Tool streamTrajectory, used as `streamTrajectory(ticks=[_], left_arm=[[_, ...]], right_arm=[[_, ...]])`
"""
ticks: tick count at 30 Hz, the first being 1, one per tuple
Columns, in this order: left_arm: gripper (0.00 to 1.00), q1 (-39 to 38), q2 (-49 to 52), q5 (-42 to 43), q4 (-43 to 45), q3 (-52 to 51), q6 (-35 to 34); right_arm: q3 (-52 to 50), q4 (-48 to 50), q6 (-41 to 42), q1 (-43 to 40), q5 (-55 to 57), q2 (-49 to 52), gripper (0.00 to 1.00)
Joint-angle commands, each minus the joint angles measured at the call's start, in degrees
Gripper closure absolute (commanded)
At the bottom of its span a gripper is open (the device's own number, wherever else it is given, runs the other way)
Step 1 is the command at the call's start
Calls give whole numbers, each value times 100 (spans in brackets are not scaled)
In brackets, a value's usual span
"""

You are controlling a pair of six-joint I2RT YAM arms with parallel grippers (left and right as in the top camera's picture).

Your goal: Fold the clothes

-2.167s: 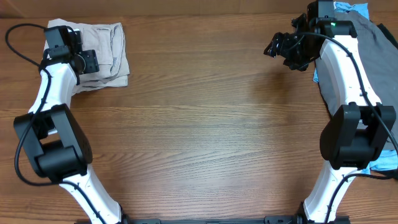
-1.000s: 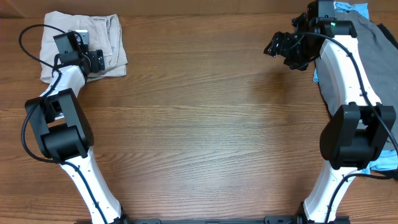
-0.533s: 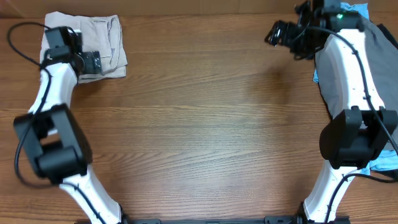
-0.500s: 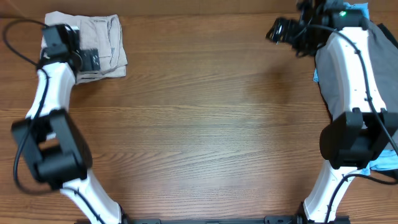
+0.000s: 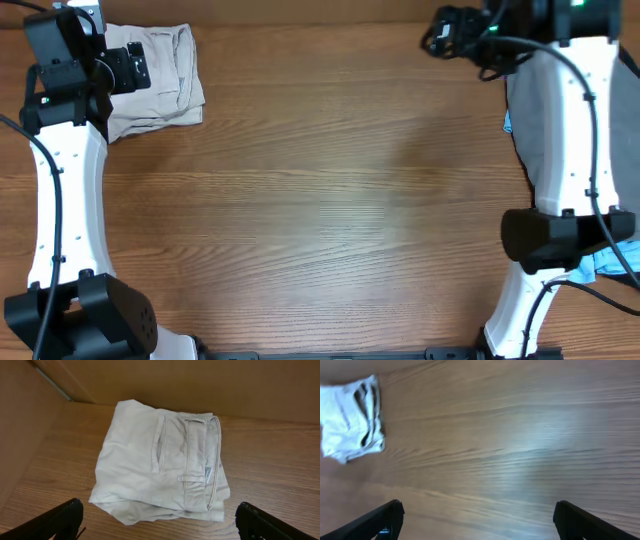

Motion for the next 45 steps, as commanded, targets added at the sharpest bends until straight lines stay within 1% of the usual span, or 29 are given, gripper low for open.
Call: streamTrajectory(ticks=[1,8,10,13,16,18,21,24,27,28,31,35,36,37,38,42,45], left_arm=[[0,11,11,11,2,-4,-92],[0,11,13,11,0,-4,-92],[0,11,13,11,0,-4,-92],[0,11,13,11,2,-4,-92],[0,11,13,11,2,-4,-92],[0,11,13,11,0,-4,-92],[0,11,13,11,0,-4,-92],[0,11,13,11,0,-4,-94],[0,11,13,11,0,-4,-92],[0,11,13,11,0,-4,-94],[0,11,13,11,0,-4,-92],[0,11,13,11,0,-4,-92],[0,11,13,11,0,-4,-92],[0,11,13,11,0,-4,-94],[0,9,13,11,0,-4,-92],[0,4,13,11,0,-4,-92],[0,4,13,11,0,-4,-92]], right_arm=[[175,-79,267,345,-240,-105,0],[173,-376,225,546,-238,-105,0],[173,-313,-282,542,-245,-118,0],[173,-317,-391,542,-256,-118,0],[173,-337,-846,542,-289,-138,0],[173,-356,-859,542,-306,-138,0],[173,-33,-861,623,-153,-284,0],[129,549,-922,835,238,-625,0],[-216,1128,-922,1016,621,-1075,0],[-466,1447,-925,1029,623,-1285,0],[-1104,2004,-925,1029,623,-1725,0],[-2553,2968,-922,990,621,-2551,0],[-3383,3510,-922,949,619,-3003,0],[-3910,3840,-922,903,616,-3305,0],[-5075,4459,-922,763,616,-3982,0],[-6559,5265,-922,479,601,-4929,0],[-7770,6205,-914,238,494,-5737,0]])
